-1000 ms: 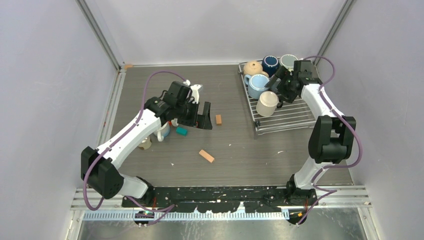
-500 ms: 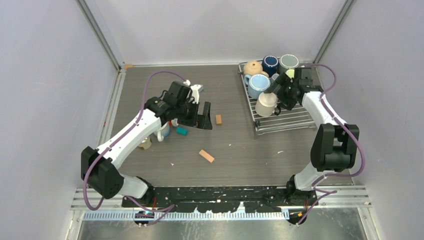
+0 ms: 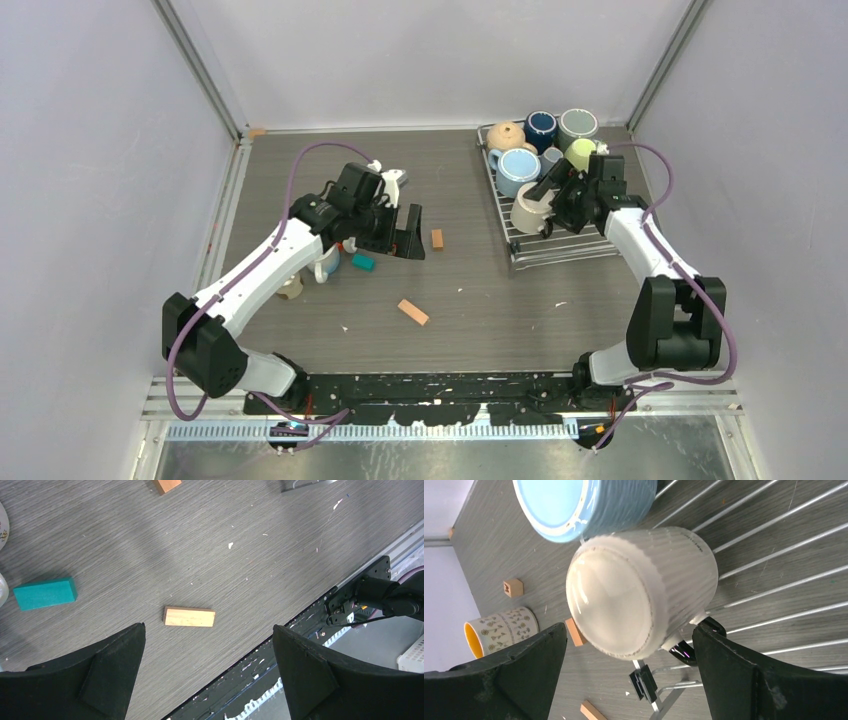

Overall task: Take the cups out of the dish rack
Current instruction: Unload the cup from the dish rack.

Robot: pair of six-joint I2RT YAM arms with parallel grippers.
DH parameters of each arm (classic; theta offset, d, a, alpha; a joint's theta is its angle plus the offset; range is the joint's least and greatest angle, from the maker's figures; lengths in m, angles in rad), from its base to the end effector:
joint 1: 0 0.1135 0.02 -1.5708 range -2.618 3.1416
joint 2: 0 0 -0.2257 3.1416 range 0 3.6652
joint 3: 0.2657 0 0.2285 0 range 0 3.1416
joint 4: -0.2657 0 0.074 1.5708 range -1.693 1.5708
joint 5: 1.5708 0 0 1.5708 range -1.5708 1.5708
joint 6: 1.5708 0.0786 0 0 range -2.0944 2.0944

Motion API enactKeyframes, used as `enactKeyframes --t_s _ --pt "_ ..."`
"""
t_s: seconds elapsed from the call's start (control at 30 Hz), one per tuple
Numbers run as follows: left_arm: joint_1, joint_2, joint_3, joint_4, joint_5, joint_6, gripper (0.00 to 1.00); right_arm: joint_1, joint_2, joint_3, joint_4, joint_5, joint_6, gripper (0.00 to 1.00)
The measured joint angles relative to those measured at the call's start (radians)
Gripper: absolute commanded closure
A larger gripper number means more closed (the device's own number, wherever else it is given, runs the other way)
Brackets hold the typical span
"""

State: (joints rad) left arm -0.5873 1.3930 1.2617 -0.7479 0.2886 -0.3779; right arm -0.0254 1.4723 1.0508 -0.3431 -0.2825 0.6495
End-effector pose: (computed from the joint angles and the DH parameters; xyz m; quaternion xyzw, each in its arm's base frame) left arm 0.2388 -0.1858 0.2512 0.1458 0.9208 -0.2755 0.2343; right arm 0.3319 0.0135 0.1992 0.2494 0.8776 0.2425 0.3299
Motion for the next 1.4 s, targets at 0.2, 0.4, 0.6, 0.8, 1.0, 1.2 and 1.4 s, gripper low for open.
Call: enactKeyframes --t_s 0.2,0.4,0.6,0.8,1.0,1.2,1.4 --pt "-0.001 0.006 0.000 0.000 0.000 0.000 0.00 0.029 -0.052 -0.039 0.004 0.036 -0.040 0.00" --pt "-0.002 0.010 0.000 0.000 0.000 0.000 0.00 0.098 -0.058 -0.047 -0.003 0.138 -0.111 0.00" --pt "-0.003 0.011 0.000 0.000 0.000 0.000 0.00 0.137 -0.058 -0.068 -0.008 0.220 -0.174 0.06" --pt "-0.005 0.016 0.000 0.000 0.000 0.000 0.00 0.171 -0.058 -0.082 -0.009 0.290 -0.222 0.14" --pt "-0.008 0.019 0.000 0.000 0.000 0.000 0.00 0.200 -0.058 -0.101 0.009 0.342 -0.248 0.32" --pt "-0.008 0.022 0.000 0.001 0.000 0.000 0.00 0.209 -0.056 -0.129 0.043 0.370 -0.256 0.48" --pt "-0.008 0.025 0.000 0.001 0.000 0.000 0.00 0.222 -0.036 -0.129 0.073 0.402 -0.255 0.59"
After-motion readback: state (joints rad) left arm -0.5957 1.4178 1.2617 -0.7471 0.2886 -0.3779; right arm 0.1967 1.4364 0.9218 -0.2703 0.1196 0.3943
